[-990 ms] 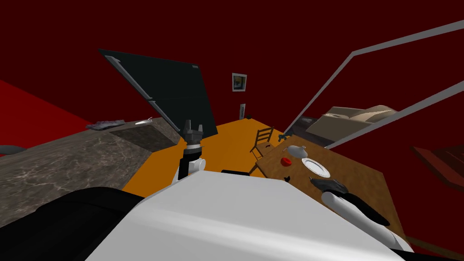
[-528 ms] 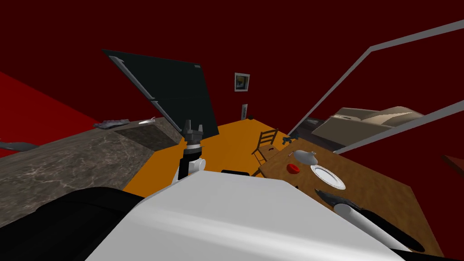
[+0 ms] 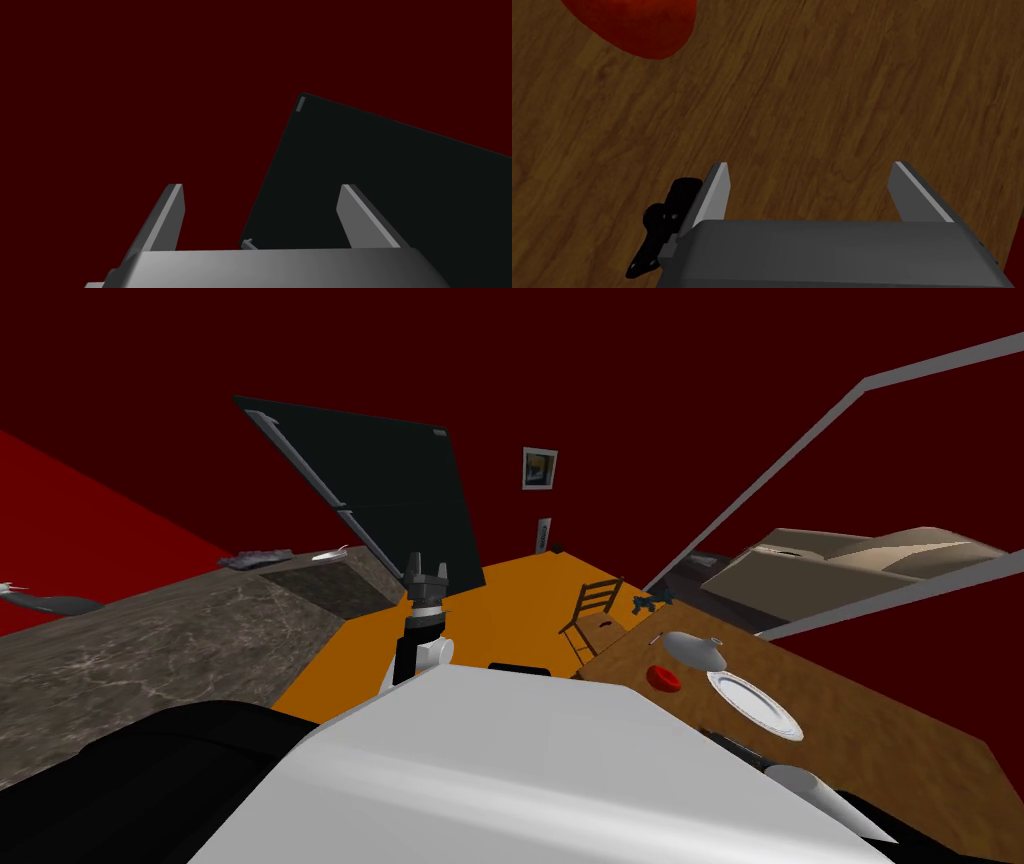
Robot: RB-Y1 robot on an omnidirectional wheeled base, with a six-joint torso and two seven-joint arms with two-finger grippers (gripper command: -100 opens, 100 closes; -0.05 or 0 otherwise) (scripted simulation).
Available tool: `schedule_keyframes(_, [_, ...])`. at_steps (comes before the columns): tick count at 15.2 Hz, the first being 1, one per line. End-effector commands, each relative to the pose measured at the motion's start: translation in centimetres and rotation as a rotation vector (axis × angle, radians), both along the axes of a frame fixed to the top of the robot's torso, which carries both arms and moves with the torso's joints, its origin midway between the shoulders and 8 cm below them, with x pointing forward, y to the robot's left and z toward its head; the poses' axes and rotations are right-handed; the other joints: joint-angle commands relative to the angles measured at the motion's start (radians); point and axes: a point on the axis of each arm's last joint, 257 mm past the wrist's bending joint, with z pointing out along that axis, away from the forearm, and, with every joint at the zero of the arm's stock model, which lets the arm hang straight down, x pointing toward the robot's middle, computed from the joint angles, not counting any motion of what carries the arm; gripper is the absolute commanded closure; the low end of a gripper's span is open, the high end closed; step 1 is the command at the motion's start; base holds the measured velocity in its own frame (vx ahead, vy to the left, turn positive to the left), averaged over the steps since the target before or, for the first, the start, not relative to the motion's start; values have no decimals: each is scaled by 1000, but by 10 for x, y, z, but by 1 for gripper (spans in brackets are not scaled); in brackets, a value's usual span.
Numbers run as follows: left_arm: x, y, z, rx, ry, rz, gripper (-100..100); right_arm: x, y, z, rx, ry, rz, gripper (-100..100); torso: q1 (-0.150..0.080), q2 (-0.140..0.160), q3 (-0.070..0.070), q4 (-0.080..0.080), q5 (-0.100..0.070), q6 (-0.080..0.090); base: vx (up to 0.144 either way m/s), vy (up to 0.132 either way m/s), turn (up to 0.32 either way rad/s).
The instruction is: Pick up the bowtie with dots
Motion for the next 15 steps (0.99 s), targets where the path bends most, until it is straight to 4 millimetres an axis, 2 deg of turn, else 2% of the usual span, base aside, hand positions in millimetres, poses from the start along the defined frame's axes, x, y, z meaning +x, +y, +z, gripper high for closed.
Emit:
schedule_keyframes(1, [0, 0, 0, 0, 0, 0, 0, -28, 7, -13, 90, -29, -109, -100, 0, 0, 0, 0, 0, 0, 117, 8, 73])
schedule_keyframes(3, [0, 0, 0, 0, 0, 0, 0, -31, 12, -19, 115, -17, -111, -100, 0, 0, 0, 0, 0, 0, 87, 8, 35])
schedule_keyframes(4, [0, 0, 0, 0, 0, 0, 0, -46, 19, -27, 174, -38, -186, -100, 0, 2, 1, 0, 0, 0, 68, 4, 33])
schedule_keyframes(6, [0, 0, 0, 0, 0, 0, 0, -47, 21, -29, 185, -34, -186, -100, 0, 2, 1, 0, 0, 0, 65, 0, 35])
schedule_keyframes(7, [0, 0, 0, 0, 0, 0, 0, -61, 30, -37, 244, -53, -256, -100, 0, 3, 2, 1, 0, 0, 70, 3, 61])
schedule_keyframes(8, [0, 0, 0, 0, 0, 0, 0, -61, 32, -37, 251, -50, -256, -100, 0, 3, 2, 1, 0, 0, 77, -1, 44])
schedule_keyframes(9, [0, 0, 0, 0, 0, 0, 0, -73, 39, -44, 298, -72, -322, -100, 0, 3, 2, 1, 0, 0, 87, -18, 46])
schedule_keyframes(11, [0, 0, 0, 0, 0, 0, 0, -74, 42, -45, 312, -66, -322, -100, -2, 2, 1, 0, 0, 0, 70, -17, 30])
schedule_keyframes(12, [0, 0, 0, 0, 0, 0, 0, -85, 53, -52, 367, -82, -383, -100, -1, 3, 2, 1, 0, 0, 55, -10, 33])
schedule_keyframes(15, [0, 0, 0, 0, 0, 0, 0, -95, 64, -58, 423, -96, -439, -100, -1, 3, 2, 1, 0, 0, 61, -10, 37])
